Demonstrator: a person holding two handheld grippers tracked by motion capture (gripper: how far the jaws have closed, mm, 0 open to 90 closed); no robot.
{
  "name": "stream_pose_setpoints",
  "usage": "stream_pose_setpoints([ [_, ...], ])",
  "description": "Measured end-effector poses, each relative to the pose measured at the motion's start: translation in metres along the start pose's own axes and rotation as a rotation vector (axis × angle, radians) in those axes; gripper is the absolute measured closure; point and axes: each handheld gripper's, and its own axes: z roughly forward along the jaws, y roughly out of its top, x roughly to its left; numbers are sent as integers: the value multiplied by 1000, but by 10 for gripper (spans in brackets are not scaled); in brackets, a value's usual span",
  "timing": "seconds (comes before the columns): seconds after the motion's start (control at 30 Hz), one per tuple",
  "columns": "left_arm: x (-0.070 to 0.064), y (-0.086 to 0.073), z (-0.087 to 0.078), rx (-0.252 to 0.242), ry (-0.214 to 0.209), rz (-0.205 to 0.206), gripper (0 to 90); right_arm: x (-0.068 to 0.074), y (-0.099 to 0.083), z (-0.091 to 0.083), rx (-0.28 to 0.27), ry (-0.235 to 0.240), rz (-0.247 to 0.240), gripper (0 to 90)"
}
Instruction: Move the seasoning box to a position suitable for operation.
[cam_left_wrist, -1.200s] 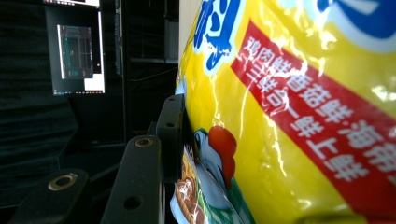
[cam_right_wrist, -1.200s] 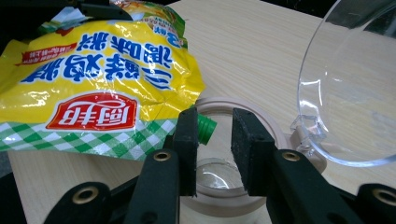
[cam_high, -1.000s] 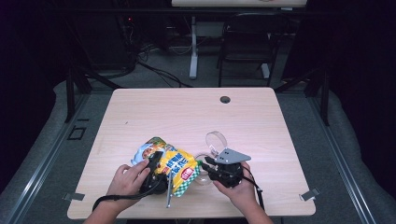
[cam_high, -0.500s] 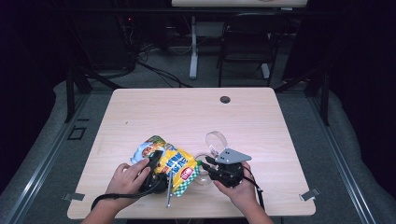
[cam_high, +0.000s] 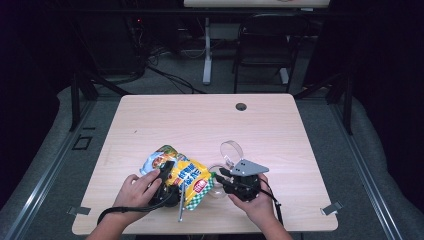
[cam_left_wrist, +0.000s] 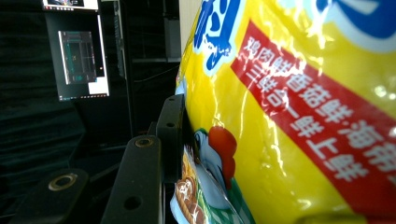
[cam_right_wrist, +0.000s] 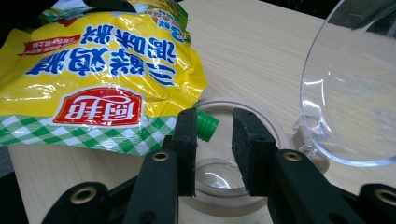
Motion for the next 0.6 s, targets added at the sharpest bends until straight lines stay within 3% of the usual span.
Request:
stream_pose_setpoints([
  [0.23,2,1,0,-2,14,21,638,3,1,0,-12,17,7,706],
  [0.6,5,3,0,6,-5,39,638,6,0,3,-6,25,-4,707],
])
